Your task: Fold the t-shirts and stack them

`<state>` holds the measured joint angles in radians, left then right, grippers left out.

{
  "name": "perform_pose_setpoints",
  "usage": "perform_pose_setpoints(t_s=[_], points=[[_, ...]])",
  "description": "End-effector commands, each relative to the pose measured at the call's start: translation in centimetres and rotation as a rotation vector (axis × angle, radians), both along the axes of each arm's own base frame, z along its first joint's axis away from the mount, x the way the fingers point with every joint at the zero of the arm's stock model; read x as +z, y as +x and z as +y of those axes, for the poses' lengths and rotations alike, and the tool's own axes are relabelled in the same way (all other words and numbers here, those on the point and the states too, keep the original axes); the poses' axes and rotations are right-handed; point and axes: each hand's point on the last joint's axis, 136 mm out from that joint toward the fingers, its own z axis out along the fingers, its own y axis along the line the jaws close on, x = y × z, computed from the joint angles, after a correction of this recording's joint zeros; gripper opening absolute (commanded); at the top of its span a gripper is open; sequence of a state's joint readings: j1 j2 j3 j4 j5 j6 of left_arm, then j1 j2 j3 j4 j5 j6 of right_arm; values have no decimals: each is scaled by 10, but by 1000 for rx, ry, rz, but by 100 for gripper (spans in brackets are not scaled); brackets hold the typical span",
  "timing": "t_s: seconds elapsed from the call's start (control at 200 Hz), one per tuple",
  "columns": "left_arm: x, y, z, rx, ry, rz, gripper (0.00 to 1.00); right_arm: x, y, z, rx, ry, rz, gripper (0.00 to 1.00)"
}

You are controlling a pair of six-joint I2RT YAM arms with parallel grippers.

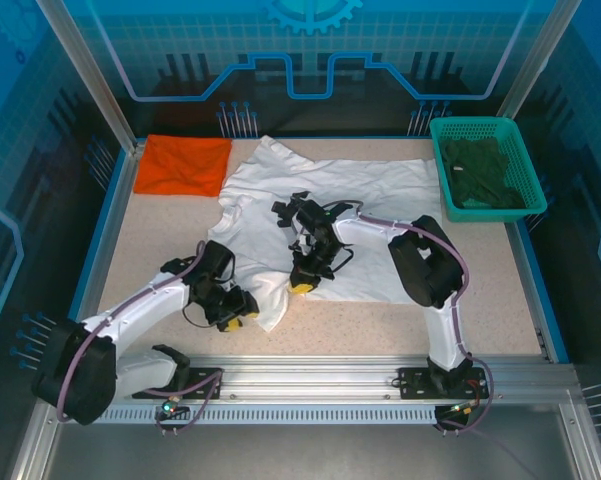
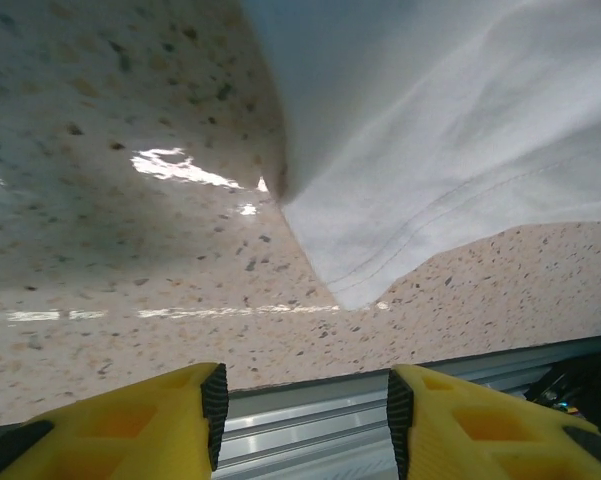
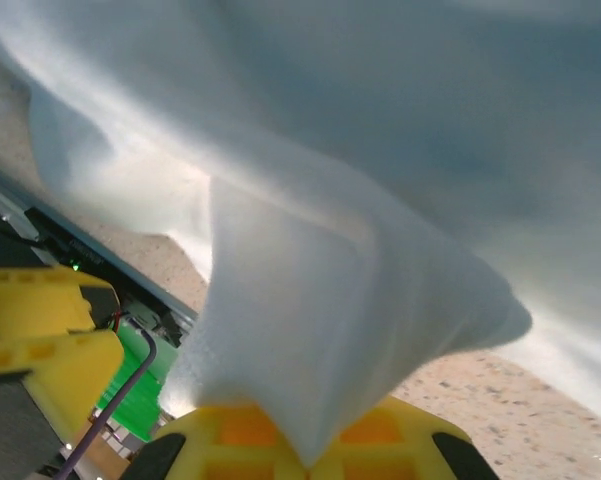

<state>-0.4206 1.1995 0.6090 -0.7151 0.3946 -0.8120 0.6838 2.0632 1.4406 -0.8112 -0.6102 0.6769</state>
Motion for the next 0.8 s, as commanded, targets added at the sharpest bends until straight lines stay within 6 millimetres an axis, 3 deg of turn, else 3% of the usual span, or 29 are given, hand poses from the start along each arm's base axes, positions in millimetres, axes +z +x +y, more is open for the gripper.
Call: perform_pose_setpoints(t_s=[0.0,0.175,0.41,0.675,0.795], points=[[-7,1,-15,41,-41,49,49,-5,-1,-3,-10,-20,34,10],[-26,-2,-26,66,-40,135,48,-12,-2,-3,-4,-28,42,13],[-33,8,-48,5,1,172,47,-25,0,-8,-22,-61,64,19],[-39,15,-45,22,96,178,40,-22,0,-16,-30,-60,38,30],[-39,20,-44,16,144,165,33,-14,1,-22,-34,-69,-10,42]])
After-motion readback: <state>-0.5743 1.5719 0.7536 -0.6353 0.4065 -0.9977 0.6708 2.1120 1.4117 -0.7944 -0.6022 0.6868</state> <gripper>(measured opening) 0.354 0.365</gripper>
